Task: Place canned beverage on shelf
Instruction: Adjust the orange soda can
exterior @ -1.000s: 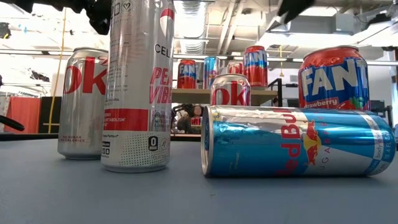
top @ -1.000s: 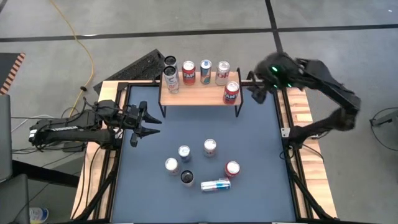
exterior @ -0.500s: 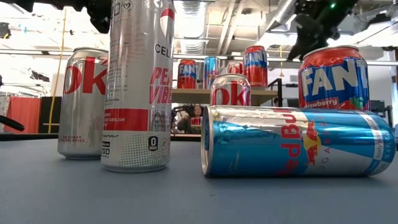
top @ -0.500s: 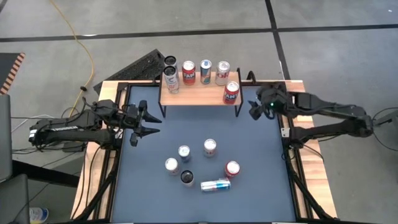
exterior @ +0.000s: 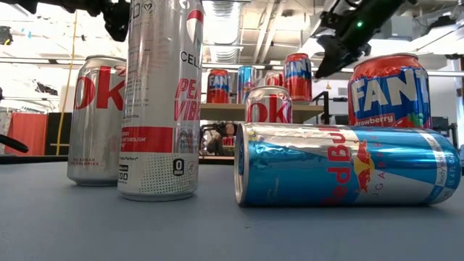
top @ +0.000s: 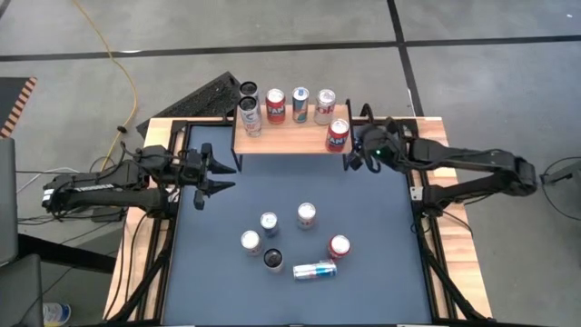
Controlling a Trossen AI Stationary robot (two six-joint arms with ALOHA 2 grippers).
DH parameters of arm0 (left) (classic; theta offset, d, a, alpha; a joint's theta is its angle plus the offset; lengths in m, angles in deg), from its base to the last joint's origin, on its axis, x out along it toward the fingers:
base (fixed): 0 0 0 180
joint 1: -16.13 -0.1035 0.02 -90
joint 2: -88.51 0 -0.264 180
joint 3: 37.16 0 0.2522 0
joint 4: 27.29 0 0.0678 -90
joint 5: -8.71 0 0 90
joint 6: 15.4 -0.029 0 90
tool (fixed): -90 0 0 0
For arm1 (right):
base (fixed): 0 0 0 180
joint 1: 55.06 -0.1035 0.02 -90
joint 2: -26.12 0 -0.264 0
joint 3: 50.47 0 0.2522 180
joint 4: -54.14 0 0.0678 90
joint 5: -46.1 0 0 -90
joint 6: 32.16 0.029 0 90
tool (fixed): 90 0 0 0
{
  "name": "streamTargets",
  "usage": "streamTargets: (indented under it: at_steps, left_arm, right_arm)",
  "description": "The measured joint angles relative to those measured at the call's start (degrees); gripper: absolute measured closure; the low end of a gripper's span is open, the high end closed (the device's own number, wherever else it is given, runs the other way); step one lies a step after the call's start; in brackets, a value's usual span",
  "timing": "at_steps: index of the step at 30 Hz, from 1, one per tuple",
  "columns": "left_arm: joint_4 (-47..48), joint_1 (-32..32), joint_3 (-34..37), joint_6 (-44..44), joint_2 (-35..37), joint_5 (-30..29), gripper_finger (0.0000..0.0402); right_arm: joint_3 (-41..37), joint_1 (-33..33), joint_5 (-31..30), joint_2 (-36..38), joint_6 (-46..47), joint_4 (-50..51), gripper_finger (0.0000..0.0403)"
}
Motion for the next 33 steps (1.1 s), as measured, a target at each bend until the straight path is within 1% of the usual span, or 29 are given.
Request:
streamTargets:
  at_steps: [4, 8, 11, 18, 22, 27, 33]
  left_arm:
    - [0.02, 0.00, 0.00, 0.02, 0.00, -0.07, 0.0228]
    - [-0.02, 0.00, 0.00, -0.40, 0.00, -0.15, 0.0228]
    - [-0.01, 0.00, 0.00, -0.44, -0.01, -0.15, 0.0228]
    - [-0.02, 0.00, 0.00, -0.48, 0.00, -0.97, 0.0228]
    - [-0.02, 0.00, 0.00, -0.48, 0.00, -1.22, 0.0228]
    - [-0.02, 0.00, 0.00, -0.47, 0.00, -1.22, 0.0228]
    - [-0.02, 0.00, 0.00, -0.22, 0.00, -1.20, 0.0228]
  right_arm:
    - [0.00, 0.01, 0.31, -1.95, -0.35, -1.80, 0.0317]
    - [0.00, 0.35, 1.54, -4.64, -0.52, -3.56, 0.0335]
    - [0.00, 0.39, 2.23, -6.92, -1.40, -5.72, 0.0337]
    - [0.02, 0.31, 4.49, -9.90, -5.37, -15.90, 0.0338]
    - [0.04, 1.22, 7.66, -10.42, -5.85, -19.05, 0.0338]
    - [0.04, 2.43, 13.45, -10.37, -5.91, -23.93, 0.0338]
    - [0.06, 2.63, 12.89, -10.37, -6.35, -24.25, 0.0338]
